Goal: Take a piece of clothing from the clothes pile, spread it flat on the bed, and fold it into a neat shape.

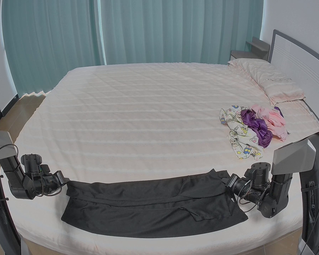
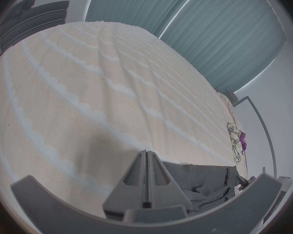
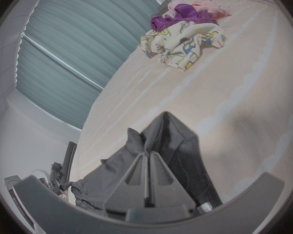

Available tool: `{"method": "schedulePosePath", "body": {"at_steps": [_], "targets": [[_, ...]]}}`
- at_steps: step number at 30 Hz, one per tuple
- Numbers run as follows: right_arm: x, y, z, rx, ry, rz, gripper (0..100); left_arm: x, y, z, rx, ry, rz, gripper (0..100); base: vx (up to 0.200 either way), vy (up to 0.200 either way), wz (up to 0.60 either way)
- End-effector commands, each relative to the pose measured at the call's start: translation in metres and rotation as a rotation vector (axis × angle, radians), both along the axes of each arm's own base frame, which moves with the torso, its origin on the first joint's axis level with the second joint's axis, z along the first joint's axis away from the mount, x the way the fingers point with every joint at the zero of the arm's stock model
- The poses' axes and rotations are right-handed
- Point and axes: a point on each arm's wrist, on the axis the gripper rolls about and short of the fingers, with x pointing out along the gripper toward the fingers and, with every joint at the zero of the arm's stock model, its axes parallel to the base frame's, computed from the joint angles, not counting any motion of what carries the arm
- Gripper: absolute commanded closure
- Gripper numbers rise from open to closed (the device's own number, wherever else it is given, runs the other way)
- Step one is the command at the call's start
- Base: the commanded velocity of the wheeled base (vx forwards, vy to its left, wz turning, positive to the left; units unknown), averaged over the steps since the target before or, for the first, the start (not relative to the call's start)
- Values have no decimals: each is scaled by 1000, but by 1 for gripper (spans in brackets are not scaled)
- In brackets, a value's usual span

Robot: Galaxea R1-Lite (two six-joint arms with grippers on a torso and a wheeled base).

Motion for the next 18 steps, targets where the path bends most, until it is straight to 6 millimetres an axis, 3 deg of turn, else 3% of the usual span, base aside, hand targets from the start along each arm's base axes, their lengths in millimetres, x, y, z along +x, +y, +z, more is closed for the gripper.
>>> {"method": "schedulePosePath", "body": {"at_steps": [1, 13, 14, 15, 18], "targets": [[0, -2, 1, 4, -20, -8, 100, 0, 1, 0, -1, 0, 4, 100, 0, 0, 0], [-3, -5, -2, -11, -21, -5, 100, 0, 3, -8, -6, 22, 11, 100, 0, 0, 0], [-4, -5, -5, -15, -14, -4, 100, 0, 3, -9, -7, 25, 11, 0, 0, 0, 0], [-4, -5, -6, -22, -12, -1, 0, 0, 3, -11, -7, 27, 11, 0, 0, 0, 0], [-6, -5, -6, -27, -11, 3, 0, 1, 4, -12, -8, 30, 14, 0, 0, 0, 0]]}}
